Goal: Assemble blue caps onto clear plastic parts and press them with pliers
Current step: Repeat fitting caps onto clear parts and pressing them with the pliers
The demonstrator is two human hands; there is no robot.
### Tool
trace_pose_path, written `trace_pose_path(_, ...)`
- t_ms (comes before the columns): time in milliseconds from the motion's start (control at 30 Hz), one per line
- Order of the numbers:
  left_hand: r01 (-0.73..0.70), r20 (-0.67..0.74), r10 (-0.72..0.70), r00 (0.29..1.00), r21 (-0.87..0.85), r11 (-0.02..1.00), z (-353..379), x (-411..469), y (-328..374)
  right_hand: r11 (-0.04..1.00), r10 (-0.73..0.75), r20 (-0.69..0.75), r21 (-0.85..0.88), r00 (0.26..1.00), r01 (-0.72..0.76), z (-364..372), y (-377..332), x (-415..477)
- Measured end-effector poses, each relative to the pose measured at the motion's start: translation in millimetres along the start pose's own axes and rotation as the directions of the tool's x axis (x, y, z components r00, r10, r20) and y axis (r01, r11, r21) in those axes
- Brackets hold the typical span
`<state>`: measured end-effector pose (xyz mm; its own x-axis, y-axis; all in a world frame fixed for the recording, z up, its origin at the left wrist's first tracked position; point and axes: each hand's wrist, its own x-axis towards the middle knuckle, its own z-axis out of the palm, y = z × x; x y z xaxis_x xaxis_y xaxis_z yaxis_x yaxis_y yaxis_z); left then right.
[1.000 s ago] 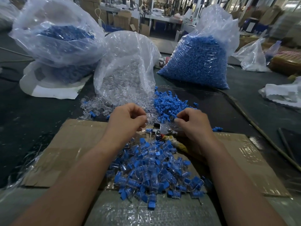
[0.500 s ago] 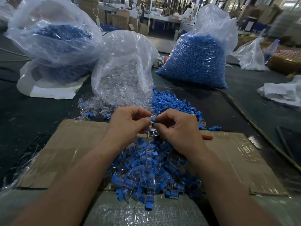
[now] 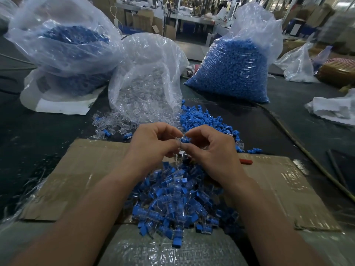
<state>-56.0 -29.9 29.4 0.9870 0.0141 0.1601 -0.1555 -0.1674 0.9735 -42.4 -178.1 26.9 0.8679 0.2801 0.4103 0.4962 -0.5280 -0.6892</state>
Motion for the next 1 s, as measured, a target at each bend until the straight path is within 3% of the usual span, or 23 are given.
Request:
trace_pose_path(233,0.074,0.088,-0.063,0.994,-0.118,0.99,-2.7,-1.2,3.8,0.987,0.034,0.083,0.153,0.996,-0.047,-3.1,-3.6,-0.8)
trace_pose_path(367,0.093,0.118,-0.074,0.99,-0.167,0.982,-4.3,-0.9,4.6,0.97,0.021,0.06,0.241,0.998,-0.035,-4.2,-3.7,-0.4)
trace_pose_path(767,0.099,0.111,-0.077,0.991,-0.213,0.972,-5.7,-1.3,5.1,0.949,-0.052,0.056,0.315,0.997,0.032,-4.0,-2.9,-2.7)
trace_pose_path(1000,0.134,0.113,-0.111,0.987,-0.227,0.965,-4.6,-0.8,7.7,0.946,-0.184,-0.014,0.269,0.983,0.181,-1.5,-1.1,-3.6)
